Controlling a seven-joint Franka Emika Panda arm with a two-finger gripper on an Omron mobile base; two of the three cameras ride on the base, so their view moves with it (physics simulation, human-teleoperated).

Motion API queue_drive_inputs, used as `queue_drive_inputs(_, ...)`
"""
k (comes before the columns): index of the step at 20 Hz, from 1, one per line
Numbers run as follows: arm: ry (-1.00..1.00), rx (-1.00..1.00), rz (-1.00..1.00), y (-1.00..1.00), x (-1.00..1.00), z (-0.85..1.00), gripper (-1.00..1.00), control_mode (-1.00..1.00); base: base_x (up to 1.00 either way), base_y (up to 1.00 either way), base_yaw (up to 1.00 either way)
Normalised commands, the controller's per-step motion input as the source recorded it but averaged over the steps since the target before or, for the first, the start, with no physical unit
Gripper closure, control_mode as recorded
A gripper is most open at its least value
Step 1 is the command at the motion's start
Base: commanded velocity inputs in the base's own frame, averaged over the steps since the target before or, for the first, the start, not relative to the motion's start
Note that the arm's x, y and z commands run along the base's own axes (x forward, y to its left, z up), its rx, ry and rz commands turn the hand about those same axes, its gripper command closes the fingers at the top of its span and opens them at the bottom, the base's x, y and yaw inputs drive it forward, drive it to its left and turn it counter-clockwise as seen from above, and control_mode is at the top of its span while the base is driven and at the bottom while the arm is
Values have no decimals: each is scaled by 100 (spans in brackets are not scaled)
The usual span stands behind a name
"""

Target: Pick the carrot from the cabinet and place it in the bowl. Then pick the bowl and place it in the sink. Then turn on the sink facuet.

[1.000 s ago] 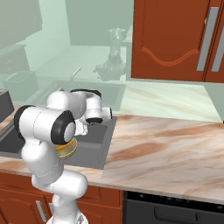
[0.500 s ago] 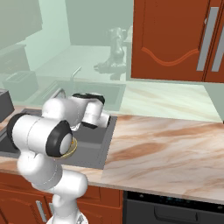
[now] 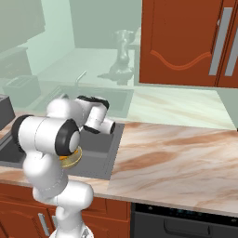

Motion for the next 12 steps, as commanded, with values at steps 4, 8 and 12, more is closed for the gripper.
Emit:
queue_drive_inputs(4, 25, 1, -2, 1, 44, -9, -100, -100, 0, 0, 0)
queue_drive_inputs(8, 19, 0, -1, 4, 53, -26, -100, -100, 0, 0, 0)
queue_drive_inputs(12, 14, 0, -1, 14, 48, -26, -100, -100, 0, 0, 0)
